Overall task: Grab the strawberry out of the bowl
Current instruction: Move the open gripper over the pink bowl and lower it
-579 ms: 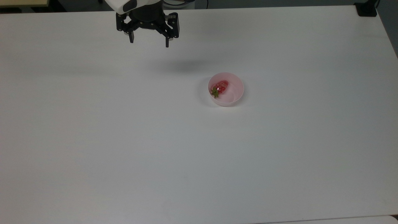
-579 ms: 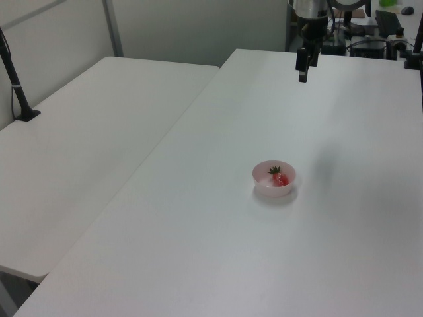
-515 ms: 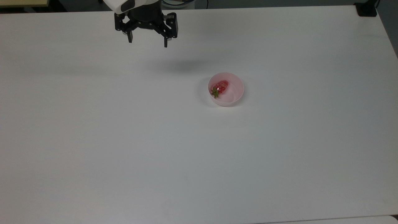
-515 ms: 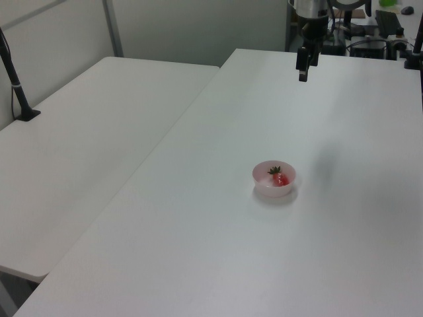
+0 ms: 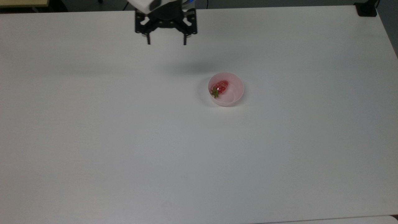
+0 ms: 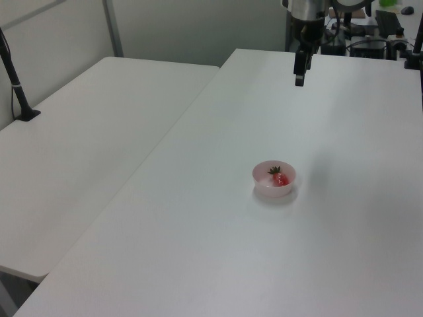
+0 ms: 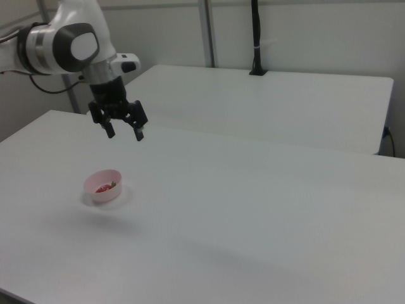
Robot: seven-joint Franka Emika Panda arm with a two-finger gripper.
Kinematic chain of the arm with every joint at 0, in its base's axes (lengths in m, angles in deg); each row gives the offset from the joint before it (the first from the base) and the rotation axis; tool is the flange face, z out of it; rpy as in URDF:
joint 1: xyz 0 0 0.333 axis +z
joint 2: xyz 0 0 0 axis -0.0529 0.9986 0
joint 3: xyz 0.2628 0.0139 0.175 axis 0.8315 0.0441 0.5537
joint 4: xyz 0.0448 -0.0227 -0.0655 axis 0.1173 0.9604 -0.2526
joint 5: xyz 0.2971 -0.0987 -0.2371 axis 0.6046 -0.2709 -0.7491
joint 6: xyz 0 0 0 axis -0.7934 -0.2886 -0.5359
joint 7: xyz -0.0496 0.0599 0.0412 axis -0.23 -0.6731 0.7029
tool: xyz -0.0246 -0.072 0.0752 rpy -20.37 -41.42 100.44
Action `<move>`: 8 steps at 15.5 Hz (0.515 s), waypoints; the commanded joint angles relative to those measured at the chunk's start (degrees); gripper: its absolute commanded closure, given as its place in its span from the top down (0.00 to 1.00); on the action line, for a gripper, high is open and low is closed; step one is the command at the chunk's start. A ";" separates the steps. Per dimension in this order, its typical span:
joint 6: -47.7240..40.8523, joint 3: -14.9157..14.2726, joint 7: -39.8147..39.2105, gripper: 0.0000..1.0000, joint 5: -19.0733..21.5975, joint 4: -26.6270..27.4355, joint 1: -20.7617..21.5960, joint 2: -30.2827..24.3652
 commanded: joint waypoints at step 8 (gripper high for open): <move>-1.75 -6.65 1.67 0.99 9.81 0.01 14.70 6.89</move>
